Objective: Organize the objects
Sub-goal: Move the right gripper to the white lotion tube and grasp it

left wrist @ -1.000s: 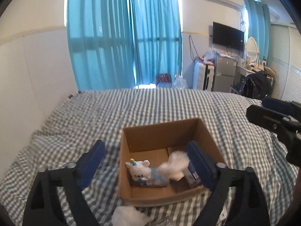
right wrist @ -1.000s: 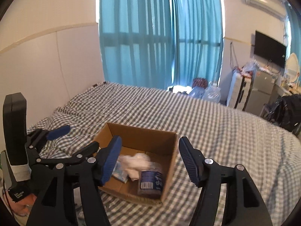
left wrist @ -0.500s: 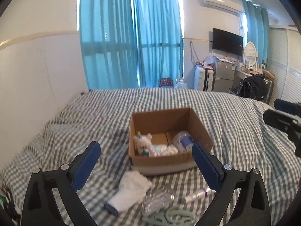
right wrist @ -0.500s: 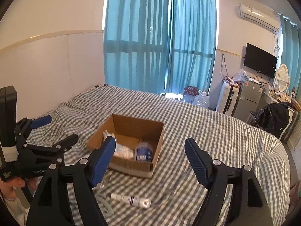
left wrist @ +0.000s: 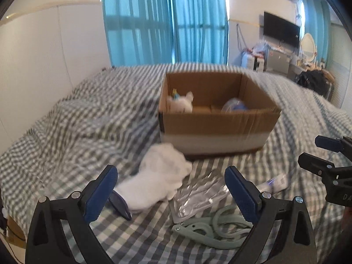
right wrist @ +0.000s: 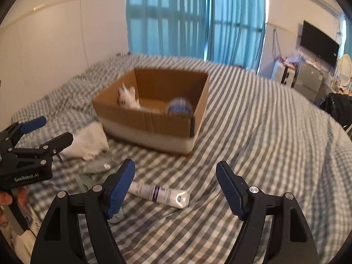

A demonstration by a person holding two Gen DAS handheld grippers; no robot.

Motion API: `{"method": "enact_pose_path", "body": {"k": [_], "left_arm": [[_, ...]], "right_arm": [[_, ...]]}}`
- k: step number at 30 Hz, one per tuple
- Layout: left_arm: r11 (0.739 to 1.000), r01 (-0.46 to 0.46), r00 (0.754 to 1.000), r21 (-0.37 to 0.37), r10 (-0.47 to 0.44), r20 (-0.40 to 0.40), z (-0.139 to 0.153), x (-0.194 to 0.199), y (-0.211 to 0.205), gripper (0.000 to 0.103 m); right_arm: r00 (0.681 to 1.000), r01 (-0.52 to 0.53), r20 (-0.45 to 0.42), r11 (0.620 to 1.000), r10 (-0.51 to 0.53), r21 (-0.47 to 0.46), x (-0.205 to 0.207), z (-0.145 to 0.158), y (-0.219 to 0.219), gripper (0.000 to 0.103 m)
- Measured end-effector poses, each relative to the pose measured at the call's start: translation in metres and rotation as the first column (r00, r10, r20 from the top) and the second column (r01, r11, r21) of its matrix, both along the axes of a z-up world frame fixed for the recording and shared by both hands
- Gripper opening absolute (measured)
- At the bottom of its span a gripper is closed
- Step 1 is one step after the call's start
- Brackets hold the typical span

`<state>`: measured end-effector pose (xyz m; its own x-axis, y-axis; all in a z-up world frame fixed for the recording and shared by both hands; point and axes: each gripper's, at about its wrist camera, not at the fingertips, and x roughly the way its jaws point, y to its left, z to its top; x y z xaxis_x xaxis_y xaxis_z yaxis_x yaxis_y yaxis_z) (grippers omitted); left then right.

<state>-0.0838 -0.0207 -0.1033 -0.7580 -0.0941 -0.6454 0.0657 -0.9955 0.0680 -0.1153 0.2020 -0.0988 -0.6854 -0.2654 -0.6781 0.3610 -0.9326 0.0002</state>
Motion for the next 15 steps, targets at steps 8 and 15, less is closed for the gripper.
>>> {"method": "enact_pose_path", "body": {"k": [8,15], "left_arm": [[0.998,-0.016,0.996,-0.056,0.021,0.088,-0.046,-0.017,-0.003,0.100],[0.997,-0.019,0.990,-0.069,0.028,0.136,-0.060,-0.029,-0.001,0.100]], "right_arm": [[0.995,-0.058,0.085,0.997,0.054,0.047,-0.014,-0.056,-0.009,0.076],[0.983,-0.113,0.151,0.992,0.102,0.064,-0.013,-0.082,-0.017,0.076]]}}
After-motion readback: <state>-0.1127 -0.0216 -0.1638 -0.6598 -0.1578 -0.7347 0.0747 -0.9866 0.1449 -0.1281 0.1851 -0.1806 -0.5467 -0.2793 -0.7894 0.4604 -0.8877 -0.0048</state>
